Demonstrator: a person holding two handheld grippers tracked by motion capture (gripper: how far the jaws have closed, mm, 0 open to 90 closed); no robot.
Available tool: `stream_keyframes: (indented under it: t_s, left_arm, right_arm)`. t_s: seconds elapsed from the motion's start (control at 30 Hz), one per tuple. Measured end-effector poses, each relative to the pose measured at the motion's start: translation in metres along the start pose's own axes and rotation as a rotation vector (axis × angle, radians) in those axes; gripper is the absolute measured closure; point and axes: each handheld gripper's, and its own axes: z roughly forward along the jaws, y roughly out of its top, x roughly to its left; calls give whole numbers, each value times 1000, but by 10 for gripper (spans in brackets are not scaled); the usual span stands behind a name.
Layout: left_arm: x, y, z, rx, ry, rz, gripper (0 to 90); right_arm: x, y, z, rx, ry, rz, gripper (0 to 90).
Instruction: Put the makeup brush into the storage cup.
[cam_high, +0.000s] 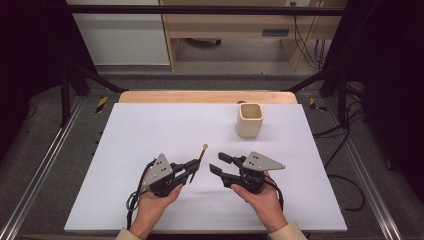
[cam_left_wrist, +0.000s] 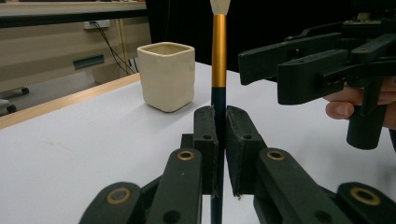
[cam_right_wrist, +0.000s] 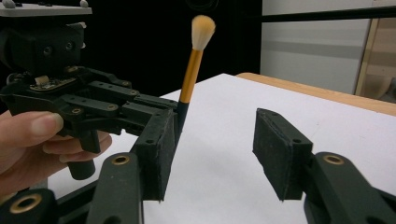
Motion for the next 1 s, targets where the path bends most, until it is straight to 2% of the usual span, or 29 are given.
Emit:
stream_keyframes:
  t_s: [0.8,1.0]
  left_arm:
    - [-10,0,7,5,-30,18,827]
    - [-13,0,8,8,-41,25,827]
  right_arm:
    - [3,1,1,-34,53,41,607]
    - [3,1,2,-32,62,38,631]
